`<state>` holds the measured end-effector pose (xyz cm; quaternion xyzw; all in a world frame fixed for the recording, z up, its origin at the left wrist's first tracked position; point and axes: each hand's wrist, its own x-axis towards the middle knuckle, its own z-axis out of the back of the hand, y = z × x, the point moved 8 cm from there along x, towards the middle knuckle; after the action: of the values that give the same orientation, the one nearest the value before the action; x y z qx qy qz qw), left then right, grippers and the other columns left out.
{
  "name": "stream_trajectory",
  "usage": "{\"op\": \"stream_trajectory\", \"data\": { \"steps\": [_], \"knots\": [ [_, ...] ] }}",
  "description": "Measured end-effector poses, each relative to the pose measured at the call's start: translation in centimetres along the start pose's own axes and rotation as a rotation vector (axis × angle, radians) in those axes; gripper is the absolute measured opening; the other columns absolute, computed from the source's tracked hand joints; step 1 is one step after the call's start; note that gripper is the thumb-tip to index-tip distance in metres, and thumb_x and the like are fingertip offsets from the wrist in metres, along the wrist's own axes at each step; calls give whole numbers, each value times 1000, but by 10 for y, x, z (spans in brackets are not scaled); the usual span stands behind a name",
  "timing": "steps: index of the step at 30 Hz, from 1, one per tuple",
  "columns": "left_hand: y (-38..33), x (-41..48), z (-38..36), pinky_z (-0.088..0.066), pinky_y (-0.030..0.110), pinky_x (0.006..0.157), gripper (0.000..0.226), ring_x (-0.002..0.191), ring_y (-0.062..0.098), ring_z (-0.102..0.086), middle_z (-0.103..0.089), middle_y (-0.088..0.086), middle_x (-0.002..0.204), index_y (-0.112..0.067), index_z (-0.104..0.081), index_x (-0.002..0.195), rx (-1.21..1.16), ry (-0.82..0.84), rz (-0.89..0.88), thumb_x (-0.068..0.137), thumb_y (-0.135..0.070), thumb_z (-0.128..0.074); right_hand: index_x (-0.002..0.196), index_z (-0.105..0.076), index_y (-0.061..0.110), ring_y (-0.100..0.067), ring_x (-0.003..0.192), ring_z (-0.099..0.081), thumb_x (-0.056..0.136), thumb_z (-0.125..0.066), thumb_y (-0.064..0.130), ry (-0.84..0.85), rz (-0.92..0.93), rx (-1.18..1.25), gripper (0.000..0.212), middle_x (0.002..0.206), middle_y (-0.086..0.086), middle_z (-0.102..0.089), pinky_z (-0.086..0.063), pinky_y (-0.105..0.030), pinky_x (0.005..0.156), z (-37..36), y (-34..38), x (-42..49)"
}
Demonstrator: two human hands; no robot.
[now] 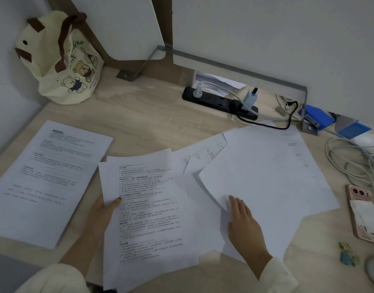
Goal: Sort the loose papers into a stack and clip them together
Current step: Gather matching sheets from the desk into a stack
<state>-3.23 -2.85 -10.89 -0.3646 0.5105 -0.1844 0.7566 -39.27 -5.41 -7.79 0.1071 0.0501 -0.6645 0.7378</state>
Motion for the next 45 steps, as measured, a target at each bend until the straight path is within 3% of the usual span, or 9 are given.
{"op": "stream_trajectory", "data": {
  "steps": [5,7,10,12,23,29,34,39,45],
  "knots": [
    [-2,-5,-2,-43,49,98,35,110,35,-56,-61,16,121,-3,-54,125,1,37,9,91,-12,-54,116,-56,15,-20,92,-61,93,-41,10,19,-139,301,29,103,-2,-64,-44,-25,67,31,-7,5],
    [-3,-5,-2,-44,46,93,32,108,36,-57,-62,17,116,-2,-56,123,-2,39,-2,92,-11,-52,96,-63,16,-18,78,-59,91,-50,21,119,-219,750,14,83,1,-63,-43,-25,68,46,-3,11],
    [-2,-8,-2,-46,50,93,29,103,38,-59,-63,18,113,-5,-59,119,-26,49,22,91,-12,-54,112,-64,12,-20,102,-65,86,-57,24,332,-199,1558,30,109,-2,-70,-52,-36,92,82,29,13],
    [2,-9,-3,-48,55,90,26,99,38,-61,-65,18,112,-9,-61,115,-46,70,39,90,-15,-55,123,-58,11,-23,112,-62,92,-46,18,393,-123,1710,34,121,-6,-66,-49,-38,97,103,43,13],
    [-1,-19,-2,-44,54,98,39,107,30,-60,-64,10,117,-15,-58,121,-62,61,15,91,-39,-50,78,-59,8,-15,72,-58,93,-47,7,174,-511,1278,19,78,0,-64,-44,-25,71,45,27,12],
    [-13,-29,-6,-44,52,97,36,107,30,-59,-64,8,116,-14,-57,122,-82,62,-2,91,-32,-53,92,-53,-6,-23,81,-59,95,-41,10,279,-410,1161,20,86,-10,-63,-41,-28,80,25,71,26],
    [-6,-23,-5,-46,47,96,33,108,32,-59,-63,11,117,-7,-57,122,-65,15,-1,90,-16,-56,117,-57,18,-15,95,-61,95,-46,20,467,-186,1155,25,105,0,-65,-47,-20,77,17,108,33],
    [2,-17,-3,-45,51,97,33,106,35,-60,-64,16,117,-5,-57,123,-54,28,39,90,-9,-53,118,-54,11,-26,98,-57,80,-67,18,104,-260,679,41,109,-10,-53,-43,-30,86,37,25,62],
    [6,-12,-1,-45,51,98,31,106,33,-60,-65,13,115,-7,-60,120,-39,27,40,90,-9,-54,136,-34,13,-33,125,-35,71,-75,38,255,-230,253,80,136,-15,-37,-33,-37,102,50,-38,71]
  ]
}}
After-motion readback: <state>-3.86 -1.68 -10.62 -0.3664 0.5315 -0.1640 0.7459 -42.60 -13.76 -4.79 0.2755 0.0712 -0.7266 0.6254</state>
